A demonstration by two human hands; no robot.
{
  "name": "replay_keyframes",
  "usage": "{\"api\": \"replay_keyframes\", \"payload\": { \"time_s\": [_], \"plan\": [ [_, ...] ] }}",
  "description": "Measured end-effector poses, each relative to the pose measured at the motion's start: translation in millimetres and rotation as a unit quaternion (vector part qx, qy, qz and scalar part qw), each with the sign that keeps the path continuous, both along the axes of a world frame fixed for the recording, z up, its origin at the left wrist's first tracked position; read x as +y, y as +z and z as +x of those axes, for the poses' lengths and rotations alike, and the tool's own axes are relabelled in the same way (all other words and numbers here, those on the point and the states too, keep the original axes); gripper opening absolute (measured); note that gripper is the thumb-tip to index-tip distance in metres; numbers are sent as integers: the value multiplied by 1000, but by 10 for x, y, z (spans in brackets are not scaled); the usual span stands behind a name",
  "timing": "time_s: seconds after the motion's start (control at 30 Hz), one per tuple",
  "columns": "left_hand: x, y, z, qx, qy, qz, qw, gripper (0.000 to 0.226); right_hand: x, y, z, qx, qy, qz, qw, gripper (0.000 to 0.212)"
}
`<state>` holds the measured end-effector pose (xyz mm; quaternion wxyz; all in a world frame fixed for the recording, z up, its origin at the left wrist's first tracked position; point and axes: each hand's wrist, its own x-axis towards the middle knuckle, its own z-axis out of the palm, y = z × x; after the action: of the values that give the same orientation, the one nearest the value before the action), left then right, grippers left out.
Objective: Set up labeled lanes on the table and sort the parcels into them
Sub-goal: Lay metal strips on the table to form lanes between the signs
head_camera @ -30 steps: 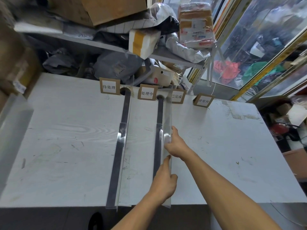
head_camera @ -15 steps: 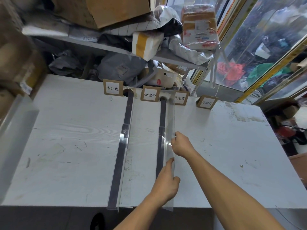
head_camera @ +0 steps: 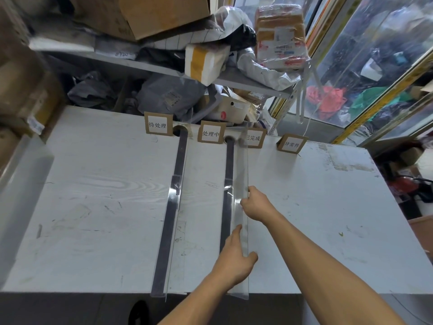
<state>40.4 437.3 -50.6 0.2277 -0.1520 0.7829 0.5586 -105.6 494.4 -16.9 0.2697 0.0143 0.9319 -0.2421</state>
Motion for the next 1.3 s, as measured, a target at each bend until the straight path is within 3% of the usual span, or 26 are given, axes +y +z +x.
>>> {"api": "replay_keyframes", "payload": {
  "time_s": [0.7,1.1,1.3],
  "plan": [
    [129,-36,-38,1,-4,3,1000,72,43,-51,-84,15,22,15,1000,42],
    [130,-58,-36,13,-30,-26,999,82,134,-96,-68,-9,4,-3,1000,51],
    [78,-143,-61,6,3,-31,1000,78,169,-111,-42,-9,9,2,1000,57]
  ]
}}
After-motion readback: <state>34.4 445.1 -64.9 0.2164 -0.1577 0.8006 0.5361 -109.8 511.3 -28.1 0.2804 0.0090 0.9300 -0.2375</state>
